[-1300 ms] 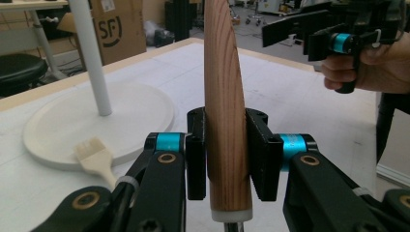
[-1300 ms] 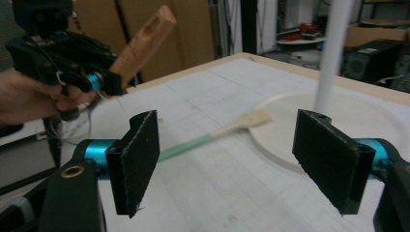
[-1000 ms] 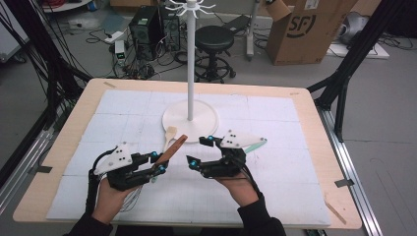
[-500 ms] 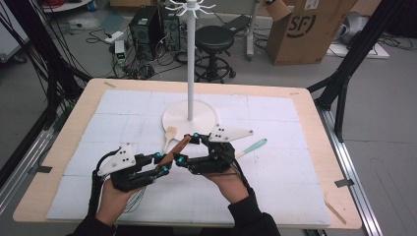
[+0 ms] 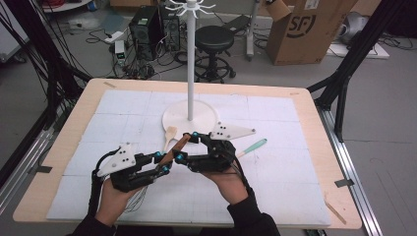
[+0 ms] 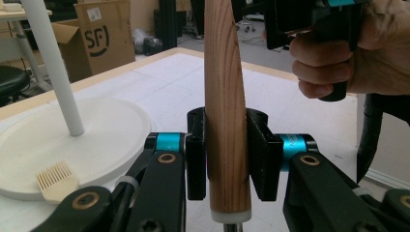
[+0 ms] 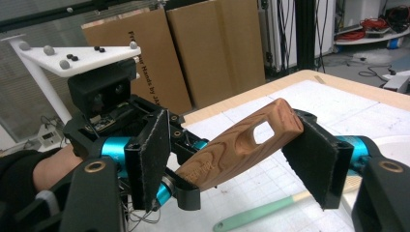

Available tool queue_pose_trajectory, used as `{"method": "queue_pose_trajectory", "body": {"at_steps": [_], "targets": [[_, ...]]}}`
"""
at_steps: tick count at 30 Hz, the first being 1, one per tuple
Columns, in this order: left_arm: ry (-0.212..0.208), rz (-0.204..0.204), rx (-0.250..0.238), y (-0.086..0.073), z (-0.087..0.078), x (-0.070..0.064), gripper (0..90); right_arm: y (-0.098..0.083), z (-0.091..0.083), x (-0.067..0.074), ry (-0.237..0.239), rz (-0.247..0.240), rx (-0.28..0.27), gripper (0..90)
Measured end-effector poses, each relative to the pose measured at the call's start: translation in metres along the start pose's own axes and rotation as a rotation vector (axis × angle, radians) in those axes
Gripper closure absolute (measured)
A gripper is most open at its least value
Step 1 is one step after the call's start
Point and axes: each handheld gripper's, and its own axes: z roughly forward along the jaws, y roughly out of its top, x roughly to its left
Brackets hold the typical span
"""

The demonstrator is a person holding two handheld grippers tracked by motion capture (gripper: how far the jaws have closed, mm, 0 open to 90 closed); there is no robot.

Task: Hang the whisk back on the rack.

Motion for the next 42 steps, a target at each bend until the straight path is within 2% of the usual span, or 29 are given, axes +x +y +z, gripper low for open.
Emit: {"method": "queue_pose_trajectory", "body": {"at_steps": [3, 4, 6, 8, 10, 16, 19, 21, 30, 32, 34, 37, 40, 42], "targets": [[-0.002, -0.002, 0.01, 0.003, -0.001, -0.001, 71.9, 0.003, -0.001, 0.002, 0.011, 0.004, -0.014, 36.2], [0.002, 0.009, 0.021, 0.004, 0.0, -0.002, 72.2, 0.004, -0.001, 0.003, 0.024, -0.001, -0.02, 40.3], [-0.002, 0.011, 0.024, 0.005, 0.001, -0.004, 72.5, 0.007, -0.001, 0.007, 0.048, -0.011, -0.031, 41.6], [0.003, 0.017, 0.017, 0.006, 0.001, -0.005, 72.6, 0.011, 0.0, 0.012, 0.027, -0.043, -0.02, 41.5], [0.016, 0.03, 0.014, 0.007, 0.0, -0.007, 72.6, 0.013, 0.0, 0.014, 0.015, -0.05, -0.023, 42.2], [0.041, 0.031, -0.01, 0.012, -0.002, -0.009, 72.5, 0.012, -0.002, 0.021, -0.087, -0.067, -0.034, 44.0], [0.044, 0.031, -0.006, 0.015, 0.001, -0.01, 72.5, 0.013, -0.001, 0.021, -0.078, -0.046, -0.033, 47.6], [0.049, 0.034, -0.002, 0.017, 0.003, -0.011, 72.5, 0.014, 0.0, 0.023, -0.074, -0.054, -0.032, 47.8], [0.081, 0.047, 0.003, 0.028, 0.009, -0.018, 72.6, 0.02, -0.001, 0.03, -0.103, -0.052, -0.053, 38.4], [0.085, 0.054, 0.002, 0.03, 0.009, -0.02, 72.6, 0.022, -0.003, 0.031, -0.104, -0.057, -0.06, 43.0], [0.087, 0.064, 0.0, 0.031, 0.009, -0.022, 72.7, 0.023, -0.005, 0.031, -0.103, -0.051, -0.072, 54.4], [0.083, 0.08, 0.001, 0.032, 0.009, -0.025, 72.7, 0.024, -0.01, 0.026, -0.072, -0.017, -0.088, 68.7], [0.078, 0.088, -0.005, 0.032, 0.008, -0.027, 72.8, 0.024, -0.012, 0.025, -0.036, 0.003, -0.095, 71.1], [0.059, 0.085, -0.014, 0.032, 0.007, -0.027, 72.7, 0.024, -0.013, 0.025, -0.006, 0.006, -0.098, 72.2]]}}
